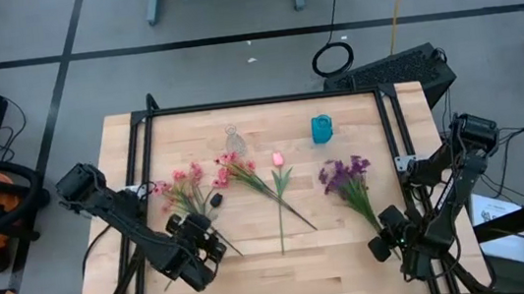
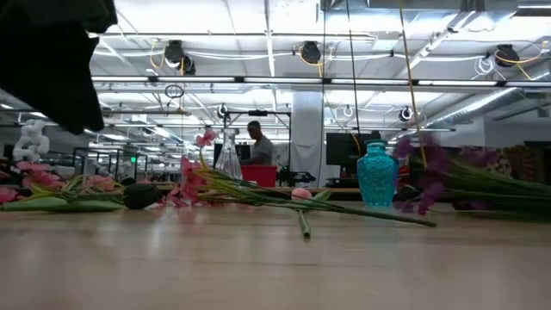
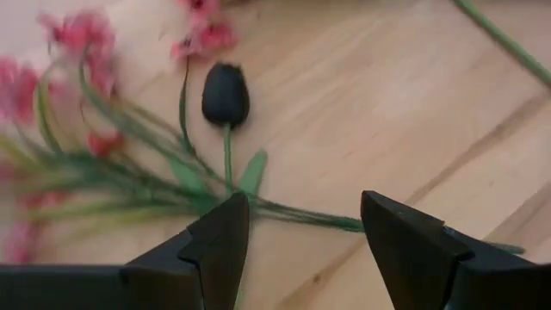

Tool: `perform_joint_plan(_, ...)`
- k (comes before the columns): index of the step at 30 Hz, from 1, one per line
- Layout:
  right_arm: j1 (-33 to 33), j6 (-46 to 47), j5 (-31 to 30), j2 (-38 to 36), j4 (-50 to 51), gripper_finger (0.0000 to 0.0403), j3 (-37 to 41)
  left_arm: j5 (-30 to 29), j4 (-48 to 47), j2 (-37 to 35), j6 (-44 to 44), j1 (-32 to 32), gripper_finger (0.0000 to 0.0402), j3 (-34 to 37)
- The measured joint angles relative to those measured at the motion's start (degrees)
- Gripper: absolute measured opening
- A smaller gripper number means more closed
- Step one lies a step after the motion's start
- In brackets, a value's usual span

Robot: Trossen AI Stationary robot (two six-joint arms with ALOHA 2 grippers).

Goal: Sort flowers into vase by color
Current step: Move the bottom purple flower to the middle right of the table, then move the left pink flower to the center of the table

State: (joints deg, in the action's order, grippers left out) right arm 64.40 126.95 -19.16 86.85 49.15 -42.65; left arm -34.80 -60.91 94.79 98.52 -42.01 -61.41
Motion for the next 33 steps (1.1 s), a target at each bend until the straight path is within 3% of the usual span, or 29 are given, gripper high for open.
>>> perform_joint_plan(6,0.25,-1.93,0.02,0.00,0.13,0.0090,-0.67,3.54,0.72,2.10,13.45,0.08,0.0230,0.00)
perform_joint_plan(12,1.34,-4.46,0.00,0.00,3.65,0.0130,-5.01,11.42,0.50,2.92,13.68,-0.56,0.0230,0.00)
perform_joint_plan(20,3.95,-6.45,-1.74,0.01,10.09,0.0155,-11.50,14.15,0.24,2.89,15.08,-2.40,0.0230,0.16)
perform_joint_plan(33,5.83,-18.95,-29.64,0.00,1.83,0.0155,-14.84,11.75,7.50,2.88,17.99,-3.51,0.0227,8.96)
